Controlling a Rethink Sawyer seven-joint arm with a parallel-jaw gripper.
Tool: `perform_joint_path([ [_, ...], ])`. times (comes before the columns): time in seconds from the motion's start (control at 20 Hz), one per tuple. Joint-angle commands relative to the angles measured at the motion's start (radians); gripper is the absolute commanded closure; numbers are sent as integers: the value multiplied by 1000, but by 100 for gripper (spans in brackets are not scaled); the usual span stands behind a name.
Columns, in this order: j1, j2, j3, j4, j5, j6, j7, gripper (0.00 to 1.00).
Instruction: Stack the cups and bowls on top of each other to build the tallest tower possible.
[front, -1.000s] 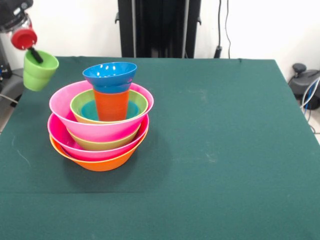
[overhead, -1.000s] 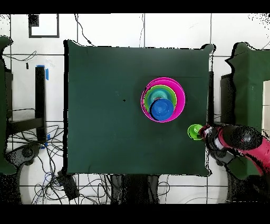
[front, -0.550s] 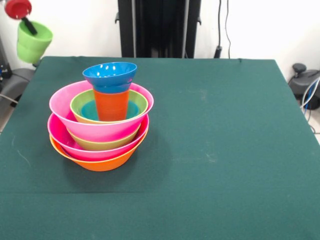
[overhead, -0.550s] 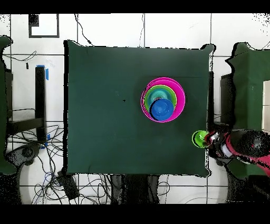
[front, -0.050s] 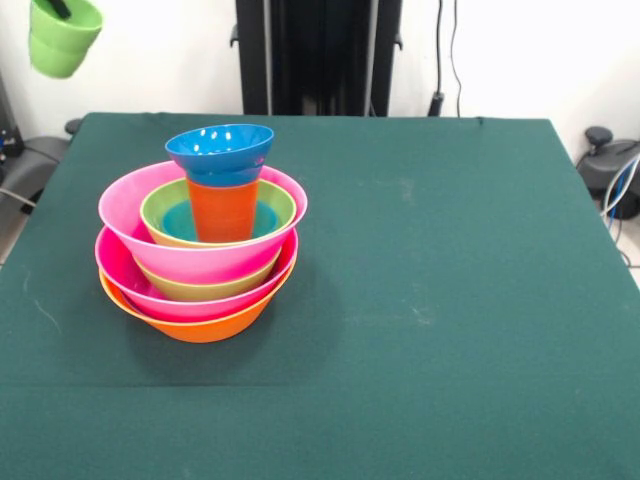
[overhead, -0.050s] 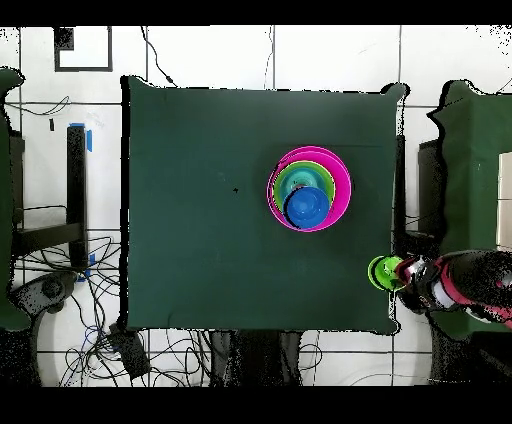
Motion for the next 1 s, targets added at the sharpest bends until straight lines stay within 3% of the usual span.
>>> perform_joint_path([
  [0.05, 11, -7, 121, 104, 87, 53, -210, 100],
  [0.45, -46, 56, 232, 152, 241, 17, -244, 100],
  [1.0, -113, 161, 386, 231, 360, -78, -243, 100],
])
